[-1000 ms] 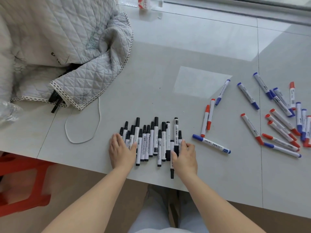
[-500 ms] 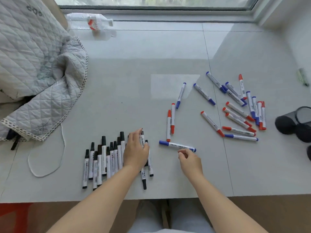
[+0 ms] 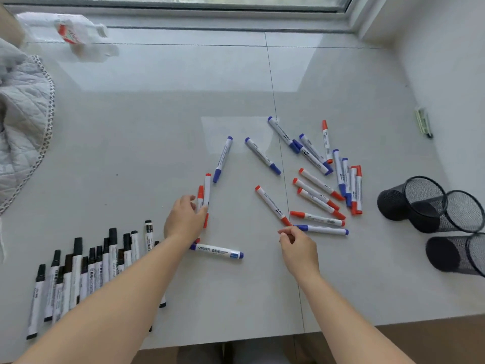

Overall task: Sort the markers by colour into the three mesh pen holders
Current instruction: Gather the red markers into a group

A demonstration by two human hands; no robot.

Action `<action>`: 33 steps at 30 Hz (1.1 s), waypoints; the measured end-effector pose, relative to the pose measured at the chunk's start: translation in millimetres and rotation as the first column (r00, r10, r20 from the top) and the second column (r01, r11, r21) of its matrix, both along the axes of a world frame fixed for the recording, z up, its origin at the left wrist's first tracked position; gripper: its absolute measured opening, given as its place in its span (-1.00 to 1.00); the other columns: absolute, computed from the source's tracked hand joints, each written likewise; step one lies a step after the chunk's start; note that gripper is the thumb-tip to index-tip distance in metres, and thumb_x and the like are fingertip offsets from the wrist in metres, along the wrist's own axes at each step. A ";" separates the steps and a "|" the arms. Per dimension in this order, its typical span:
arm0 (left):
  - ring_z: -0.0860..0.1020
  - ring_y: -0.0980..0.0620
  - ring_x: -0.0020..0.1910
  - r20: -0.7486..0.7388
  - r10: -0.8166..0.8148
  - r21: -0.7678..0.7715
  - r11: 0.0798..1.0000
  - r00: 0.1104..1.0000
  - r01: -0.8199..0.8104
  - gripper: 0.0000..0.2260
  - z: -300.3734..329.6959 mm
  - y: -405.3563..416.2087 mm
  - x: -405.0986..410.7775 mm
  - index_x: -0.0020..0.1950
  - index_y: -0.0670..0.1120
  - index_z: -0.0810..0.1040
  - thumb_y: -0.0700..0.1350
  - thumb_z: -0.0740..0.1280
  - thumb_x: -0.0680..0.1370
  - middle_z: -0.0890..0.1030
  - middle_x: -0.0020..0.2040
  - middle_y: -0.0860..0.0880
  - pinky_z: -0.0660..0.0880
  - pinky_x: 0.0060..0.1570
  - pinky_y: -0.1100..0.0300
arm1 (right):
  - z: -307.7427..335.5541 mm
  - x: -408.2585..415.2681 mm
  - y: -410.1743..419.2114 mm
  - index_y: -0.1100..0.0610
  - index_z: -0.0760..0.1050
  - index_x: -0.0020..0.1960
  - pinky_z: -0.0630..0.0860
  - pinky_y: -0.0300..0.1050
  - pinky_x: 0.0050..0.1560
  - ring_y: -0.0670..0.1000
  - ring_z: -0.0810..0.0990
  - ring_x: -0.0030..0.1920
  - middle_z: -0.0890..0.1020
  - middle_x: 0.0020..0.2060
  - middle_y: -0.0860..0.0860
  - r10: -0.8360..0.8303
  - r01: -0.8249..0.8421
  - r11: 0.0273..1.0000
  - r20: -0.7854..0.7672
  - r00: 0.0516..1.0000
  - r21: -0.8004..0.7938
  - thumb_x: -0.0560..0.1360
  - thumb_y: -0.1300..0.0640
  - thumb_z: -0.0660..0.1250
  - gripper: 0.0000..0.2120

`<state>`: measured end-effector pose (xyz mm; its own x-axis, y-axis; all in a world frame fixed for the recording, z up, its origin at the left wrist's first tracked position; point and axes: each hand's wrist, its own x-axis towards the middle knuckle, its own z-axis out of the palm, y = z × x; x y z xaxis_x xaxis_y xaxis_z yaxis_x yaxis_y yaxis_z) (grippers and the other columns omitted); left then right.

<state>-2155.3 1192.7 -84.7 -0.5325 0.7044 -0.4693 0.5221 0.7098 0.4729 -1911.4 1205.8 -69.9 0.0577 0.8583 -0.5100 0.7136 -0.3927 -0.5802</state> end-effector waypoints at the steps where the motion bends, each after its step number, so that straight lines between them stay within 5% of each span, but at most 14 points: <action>1: 0.49 -0.08 0.10 -0.019 0.011 -0.010 1.000 1.000 -0.011 -0.58 -2.0 4.5 2.1 0.32 -0.09 0.36 0.08 0.23 0.53 0.49 0.19 -0.07 0.47 0.06 0.01 | -0.4 3.1 7.7 0.06 0.56 -0.03 0.42 -0.15 -0.15 0.02 0.54 -0.12 0.61 -0.15 -0.01 0.024 -0.025 0.999 0.016 1.000 0.034 0.50 0.17 0.20 -0.83; 8: 0.49 -0.19 0.07 -0.172 0.096 -0.031 0.994 0.980 -0.103 -0.56 -15.6 26.2 17.1 0.20 -0.17 0.38 0.10 0.32 0.48 0.42 0.15 -0.16 0.43 -0.01 0.01 | -14.6 -0.4 56.2 0.14 0.53 0.01 0.32 -0.12 -0.06 0.07 0.46 0.04 0.56 -0.07 0.04 0.305 -0.339 0.919 0.180 0.935 0.200 0.51 0.15 0.23 -0.85; 15: 0.42 -0.19 -0.02 -0.248 -0.045 -0.058 0.998 0.968 0.032 -0.68 -25.1 27.7 18.6 0.09 -0.26 0.40 0.00 0.16 0.59 0.44 0.05 -0.23 0.36 -0.07 -0.02 | -31.7 -26.4 65.3 0.15 0.41 0.15 0.34 -0.08 0.07 0.09 0.42 0.10 0.49 0.08 0.09 0.472 -0.520 0.848 0.296 0.830 0.106 0.49 0.15 0.20 -0.76; 22: 0.39 -0.15 -0.25 -0.176 0.041 0.023 0.999 0.984 -0.037 -0.76 -7.9 32.1 18.3 -0.09 -0.18 0.29 0.00 0.12 0.59 0.44 -0.18 -0.16 0.26 -0.28 0.08 | -10.1 -13.3 65.7 0.23 0.39 0.05 0.30 -0.04 -0.19 0.18 0.45 -0.12 0.47 -0.02 0.14 0.380 -0.397 0.892 0.119 0.917 0.216 0.44 0.24 0.18 -0.81; 26: 0.54 -0.18 -0.22 -0.054 0.035 0.140 0.990 0.998 -0.027 -0.83 7.1 37.6 38.0 -0.04 -0.16 0.28 -0.05 0.13 0.59 0.52 -0.25 -0.11 0.44 -0.24 0.02 | -6.7 27.7 76.3 0.22 0.37 0.10 0.30 -0.05 -0.24 0.16 0.43 -0.15 0.47 0.00 0.15 0.365 -0.389 0.900 0.147 0.919 0.197 0.50 0.25 0.12 -0.80; 30: 0.43 -0.16 -0.33 -0.063 -0.223 0.138 0.963 0.973 0.229 -0.91 16.0 47.6 81.5 0.01 -0.12 0.33 -0.11 0.17 0.57 0.44 -0.34 -0.05 0.32 -0.37 0.08 | -7.7 74.3 87.8 0.23 0.42 0.08 0.37 -0.06 -0.17 0.16 0.47 -0.04 0.51 -0.01 0.14 0.272 -0.313 0.935 0.230 0.934 0.167 0.50 0.24 0.14 -0.81; 33: 0.41 -0.07 -0.29 -0.135 -0.516 0.125 0.838 0.846 0.531 -0.90 14.5 60.5 120.7 -0.01 -0.05 0.41 -0.03 0.20 0.57 0.44 -0.25 0.00 0.24 -0.38 0.15 | -7.2 101.6 95.3 0.23 0.44 0.10 0.39 -0.03 -0.08 0.17 0.47 0.04 0.51 0.03 0.14 0.243 -0.298 0.937 0.273 0.931 0.183 0.51 0.24 0.16 -0.80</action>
